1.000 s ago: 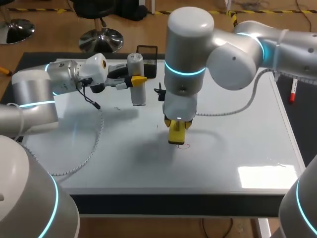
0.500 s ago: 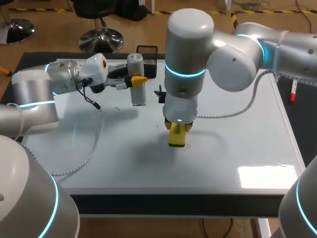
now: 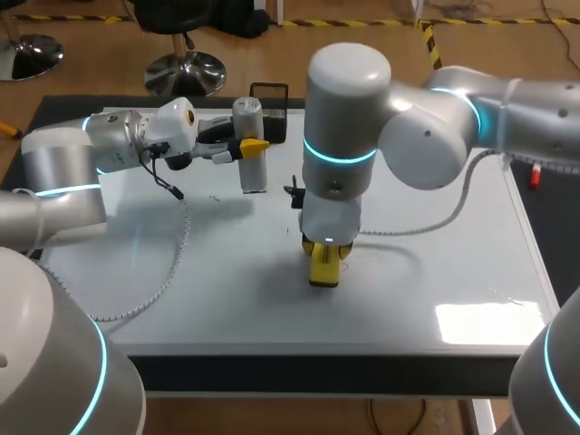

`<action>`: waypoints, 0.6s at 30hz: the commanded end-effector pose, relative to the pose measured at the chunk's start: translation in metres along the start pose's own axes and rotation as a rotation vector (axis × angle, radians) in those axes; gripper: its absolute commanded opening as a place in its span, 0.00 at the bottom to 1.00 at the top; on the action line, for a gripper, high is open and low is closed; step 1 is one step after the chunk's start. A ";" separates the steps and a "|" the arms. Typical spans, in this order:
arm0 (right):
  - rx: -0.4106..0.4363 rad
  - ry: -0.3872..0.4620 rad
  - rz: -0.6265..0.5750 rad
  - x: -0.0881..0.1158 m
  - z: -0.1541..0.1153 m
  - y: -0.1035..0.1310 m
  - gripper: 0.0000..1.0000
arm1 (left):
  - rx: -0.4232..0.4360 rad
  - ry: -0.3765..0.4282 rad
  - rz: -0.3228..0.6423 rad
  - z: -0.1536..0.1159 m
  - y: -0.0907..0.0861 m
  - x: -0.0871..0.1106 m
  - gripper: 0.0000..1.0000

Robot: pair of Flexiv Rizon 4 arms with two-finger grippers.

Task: Pick up the inspection probe, press it on each red-marked spot on the whiteboard one by one, put down the probe, pick up the eraser, and wipe off all the red marks.

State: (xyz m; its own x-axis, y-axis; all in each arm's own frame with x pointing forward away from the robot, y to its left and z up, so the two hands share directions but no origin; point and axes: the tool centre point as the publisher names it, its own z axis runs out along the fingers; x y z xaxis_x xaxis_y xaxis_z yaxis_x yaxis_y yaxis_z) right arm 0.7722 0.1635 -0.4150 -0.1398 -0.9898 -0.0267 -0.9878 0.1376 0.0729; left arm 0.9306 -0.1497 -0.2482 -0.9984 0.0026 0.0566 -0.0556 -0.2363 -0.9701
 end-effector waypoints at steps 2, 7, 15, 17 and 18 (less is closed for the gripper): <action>0.007 0.006 -0.006 -0.005 0.005 -0.002 0.00 | 0.000 -0.002 0.002 0.000 -0.001 0.001 0.00; 0.007 0.011 -0.020 -0.008 0.009 -0.003 0.00 | 0.000 -0.002 0.002 0.000 -0.001 0.001 0.00; -0.011 0.016 -0.033 -0.009 0.016 -0.003 0.00 | 0.000 -0.002 0.002 0.000 -0.001 0.001 0.00; -0.017 0.019 -0.037 -0.009 0.018 -0.002 0.00 | 0.000 -0.002 0.002 0.000 -0.001 0.001 0.00; -0.022 0.017 -0.038 -0.009 0.020 -0.001 0.00 | 0.000 -0.002 0.002 0.000 -0.001 0.001 0.00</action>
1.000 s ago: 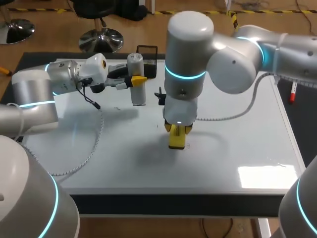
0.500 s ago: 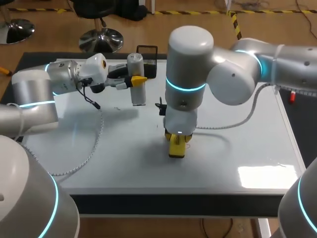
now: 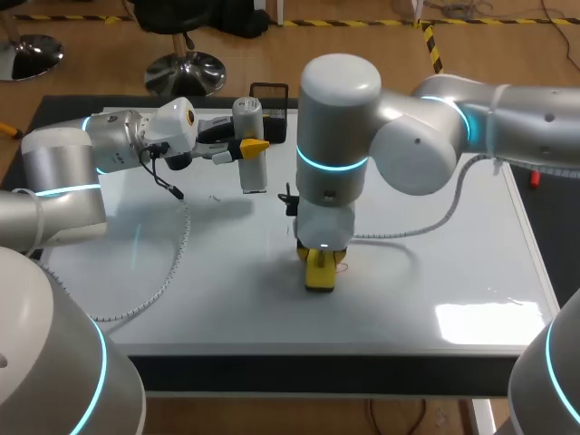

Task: Pick up the inspection probe, press it on each red-marked spot on the whiteboard one by one, put down the probe, pick up the eraser, and wipe off all the red marks.

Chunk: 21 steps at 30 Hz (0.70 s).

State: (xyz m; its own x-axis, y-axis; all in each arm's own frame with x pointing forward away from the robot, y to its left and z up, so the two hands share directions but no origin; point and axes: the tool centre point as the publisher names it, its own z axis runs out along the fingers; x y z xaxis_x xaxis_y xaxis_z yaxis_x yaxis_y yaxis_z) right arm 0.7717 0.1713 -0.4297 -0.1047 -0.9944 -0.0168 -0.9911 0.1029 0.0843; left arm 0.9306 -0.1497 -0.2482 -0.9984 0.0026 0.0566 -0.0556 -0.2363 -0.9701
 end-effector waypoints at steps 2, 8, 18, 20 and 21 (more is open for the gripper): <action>-0.012 0.005 -0.005 -0.001 0.007 0.000 0.00 | 0.000 -0.002 0.002 0.000 -0.001 0.001 0.00; -0.026 0.010 -0.002 0.003 0.014 0.001 0.00 | 0.000 -0.002 0.002 0.000 -0.001 0.001 0.00; -0.036 0.020 0.011 0.016 0.019 0.004 0.00 | 0.000 -0.002 0.002 0.000 -0.001 0.001 0.00; -0.036 0.021 0.014 0.020 0.020 0.005 0.00 | 0.000 -0.002 0.002 0.000 -0.001 0.001 0.00; -0.037 0.022 0.020 0.022 0.021 0.005 0.00 | 0.000 -0.002 0.002 0.000 -0.001 0.001 0.00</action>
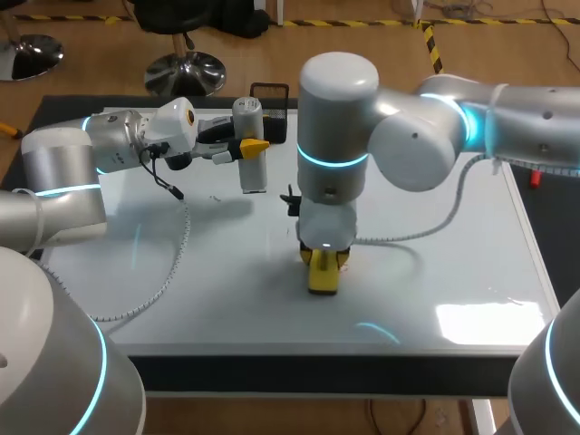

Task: Pick up the inspection probe, press it on each red-marked spot on the whiteboard one by one, put down the probe, pick up the eraser, and wipe off all the red marks.

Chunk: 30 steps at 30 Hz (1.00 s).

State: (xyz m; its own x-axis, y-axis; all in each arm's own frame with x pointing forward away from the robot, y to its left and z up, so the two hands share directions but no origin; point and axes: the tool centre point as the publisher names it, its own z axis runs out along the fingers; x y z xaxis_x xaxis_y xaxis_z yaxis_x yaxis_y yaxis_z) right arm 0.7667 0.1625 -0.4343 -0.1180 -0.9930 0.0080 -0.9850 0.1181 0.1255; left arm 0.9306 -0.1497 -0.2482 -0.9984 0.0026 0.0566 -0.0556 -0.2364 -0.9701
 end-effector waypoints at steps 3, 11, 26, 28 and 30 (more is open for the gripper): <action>0.000 0.001 0.013 0.019 0.018 0.003 0.00 | 0.000 -0.002 0.002 0.000 -0.001 0.001 0.00; -0.007 0.011 0.032 0.034 0.022 0.010 0.00 | 0.000 -0.002 0.002 0.000 -0.001 0.001 0.00; -0.010 0.030 0.054 0.053 0.023 0.017 0.00 | 0.000 -0.002 0.002 0.000 -0.001 0.001 0.00; -0.010 0.031 0.056 0.053 0.022 0.018 0.00 | 0.000 -0.002 0.002 0.000 -0.001 0.001 0.00; -0.009 0.032 0.056 0.053 0.022 0.018 0.00 | 0.000 -0.002 0.002 0.000 -0.001 0.001 0.00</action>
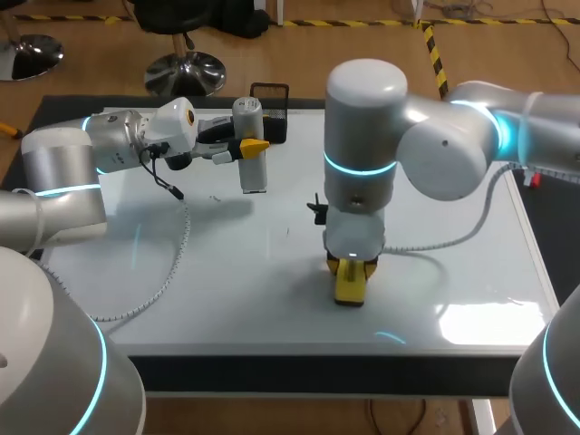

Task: Pick up the inspection probe, press it on each red-marked spot on the whiteboard one by one, put down the probe, pick up the eraser, and wipe off all the red marks.

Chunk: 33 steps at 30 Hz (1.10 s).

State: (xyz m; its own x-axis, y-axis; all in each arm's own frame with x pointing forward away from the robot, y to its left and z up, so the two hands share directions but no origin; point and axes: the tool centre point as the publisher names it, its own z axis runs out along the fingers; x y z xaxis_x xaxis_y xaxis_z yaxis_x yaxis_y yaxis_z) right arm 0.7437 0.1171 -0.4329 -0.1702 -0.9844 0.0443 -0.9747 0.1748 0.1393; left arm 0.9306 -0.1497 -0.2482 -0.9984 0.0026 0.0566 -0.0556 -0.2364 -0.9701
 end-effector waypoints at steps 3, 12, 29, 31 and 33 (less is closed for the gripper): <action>0.006 0.004 -0.001 0.005 0.021 0.000 0.00 | 0.000 -0.002 0.002 0.000 -0.001 0.001 0.00; 0.021 0.007 -0.004 0.006 0.011 0.000 0.00 | 0.000 -0.002 0.002 0.000 -0.001 0.001 0.00; 0.076 -0.015 -0.020 0.019 -0.051 -0.015 0.00 | 0.000 -0.002 0.002 0.000 -0.001 0.001 0.00; 0.078 -0.017 -0.023 0.019 -0.056 -0.018 0.00 | 0.000 -0.002 0.002 0.000 -0.001 0.001 0.00; 0.079 -0.012 -0.025 0.018 -0.059 -0.022 0.00 | 0.000 -0.002 0.002 0.000 -0.001 0.001 0.00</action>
State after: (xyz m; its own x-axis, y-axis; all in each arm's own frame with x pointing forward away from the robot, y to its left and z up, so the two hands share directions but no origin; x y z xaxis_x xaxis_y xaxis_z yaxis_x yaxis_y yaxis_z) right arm 0.7681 0.1007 -0.3864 -0.1504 -0.9882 0.0274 -0.9866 0.1518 0.0594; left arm 0.9306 -0.1497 -0.2482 -0.9984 0.0025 0.0566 -0.0556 -0.2363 -0.9701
